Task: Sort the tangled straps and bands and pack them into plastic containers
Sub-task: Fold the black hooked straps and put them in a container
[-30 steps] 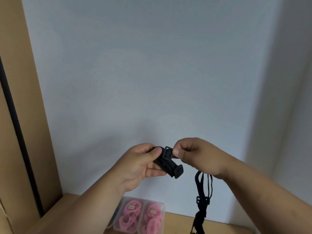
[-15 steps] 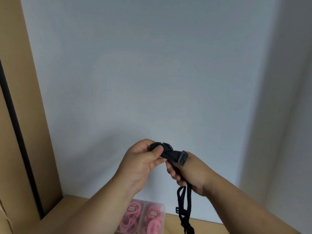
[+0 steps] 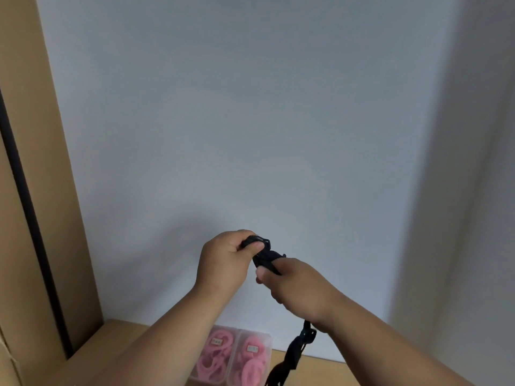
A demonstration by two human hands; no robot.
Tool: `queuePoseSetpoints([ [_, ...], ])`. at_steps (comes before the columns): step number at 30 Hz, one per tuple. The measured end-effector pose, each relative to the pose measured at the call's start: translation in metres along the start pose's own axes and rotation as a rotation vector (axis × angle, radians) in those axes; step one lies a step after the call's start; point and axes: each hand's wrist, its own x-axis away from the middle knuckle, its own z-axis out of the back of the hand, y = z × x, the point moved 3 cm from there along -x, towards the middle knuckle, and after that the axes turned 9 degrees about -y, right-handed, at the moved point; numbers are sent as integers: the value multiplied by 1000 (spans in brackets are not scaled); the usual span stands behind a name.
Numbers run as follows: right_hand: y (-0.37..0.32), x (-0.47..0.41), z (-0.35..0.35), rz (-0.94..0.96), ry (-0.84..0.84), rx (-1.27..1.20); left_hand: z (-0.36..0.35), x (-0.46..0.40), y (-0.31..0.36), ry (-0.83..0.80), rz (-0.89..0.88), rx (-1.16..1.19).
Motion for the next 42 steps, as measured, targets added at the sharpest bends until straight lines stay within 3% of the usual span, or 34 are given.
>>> queuePoseSetpoints([
  [2, -6, 1, 12, 16, 0, 244, 1, -2, -7, -78, 37, -36],
  [6, -16, 5, 35, -21, -54, 434, 1, 2, -15, -305, 91, 23],
  [9, -22, 9, 47, -4, -100, 498, -2, 9, -11, -493, 83, 239],
  [13, -22, 9, 59, 76, -128, 321, -3, 17, -7, -567, 99, 558],
  [19, -3, 1, 57, 191, -132, -91, -15, 18, 1, -625, 14, 794],
  [24, 13, -12, 41, 182, -45, -189, -30, 18, 4, -542, 13, 965],
  [30, 30, -23, 13, 45, -46, -454, -31, 15, -2, -317, 30, 930],
  [33, 31, -29, -1, 66, -39, -688, -29, 11, -9, -231, 50, 892],
  [38, 34, -35, -12, 36, 19, -753, -27, 4, -24, 97, 179, 922],
  [42, 38, -40, -25, -6, 9, -526, -13, -5, -34, 211, 129, 515],
])
